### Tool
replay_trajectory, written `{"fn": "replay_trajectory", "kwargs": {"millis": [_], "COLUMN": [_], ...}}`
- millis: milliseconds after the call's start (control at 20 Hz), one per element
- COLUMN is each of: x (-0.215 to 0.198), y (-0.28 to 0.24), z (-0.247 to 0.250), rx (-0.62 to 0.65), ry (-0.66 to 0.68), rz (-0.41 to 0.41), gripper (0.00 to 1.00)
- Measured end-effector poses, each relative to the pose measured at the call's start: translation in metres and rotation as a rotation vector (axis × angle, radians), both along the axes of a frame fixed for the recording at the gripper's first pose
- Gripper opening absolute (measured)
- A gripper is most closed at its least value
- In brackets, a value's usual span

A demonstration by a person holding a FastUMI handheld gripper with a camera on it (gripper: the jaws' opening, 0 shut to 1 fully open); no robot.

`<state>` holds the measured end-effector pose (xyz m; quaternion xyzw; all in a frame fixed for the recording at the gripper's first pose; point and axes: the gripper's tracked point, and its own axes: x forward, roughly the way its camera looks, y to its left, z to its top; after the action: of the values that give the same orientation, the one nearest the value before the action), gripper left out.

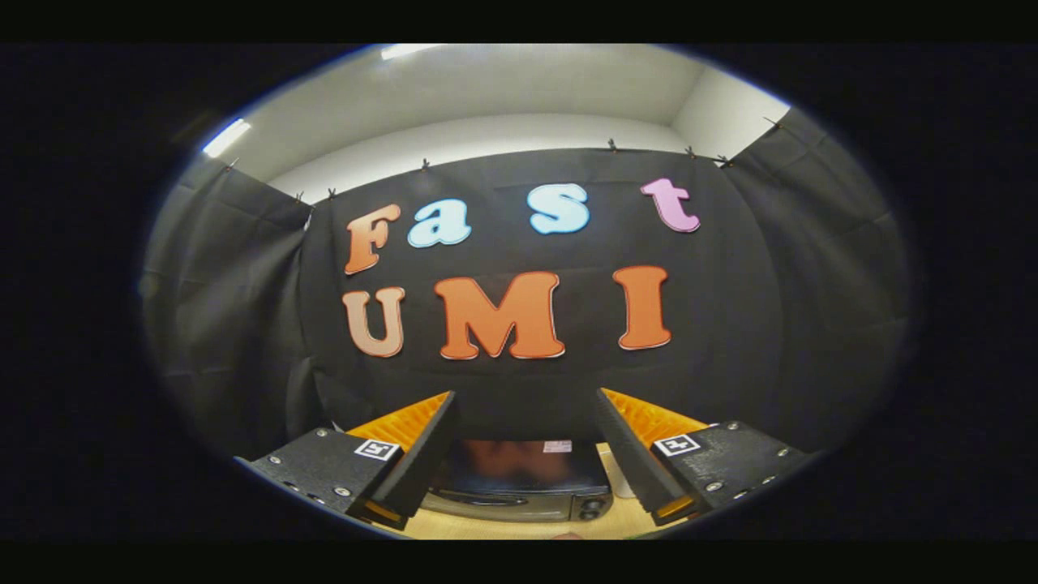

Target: Open the toaster oven, put the food inside, and close the toaster oven door.

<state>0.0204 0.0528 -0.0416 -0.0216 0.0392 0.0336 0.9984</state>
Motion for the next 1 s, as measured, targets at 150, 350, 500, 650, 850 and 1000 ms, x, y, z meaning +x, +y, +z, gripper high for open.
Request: {"fn": "replay_trajectory", "kwargs": {"millis": [150, 350, 500, 650, 850, 1000], "x": [0.005, 0.009, 0.012, 0.016, 0.021, 0.027], "y": [0.006, 0.022, 0.032, 0.046, 0.056, 0.056], "z": [-0.036, -0.089, -0.126, -0.163, -0.208, -0.226], "rx": [-0.002, 0.005, -0.013, -0.027, -0.013, -0.022], "ry": [0.072, 0.185, 0.250, 0.319, 0.410, 0.429], "rz": [0.000, 0.025, 0.041, 0.059, 0.050, 0.010], "gripper": [0.98, 0.98, 0.98, 0.98, 0.98, 0.99]}}
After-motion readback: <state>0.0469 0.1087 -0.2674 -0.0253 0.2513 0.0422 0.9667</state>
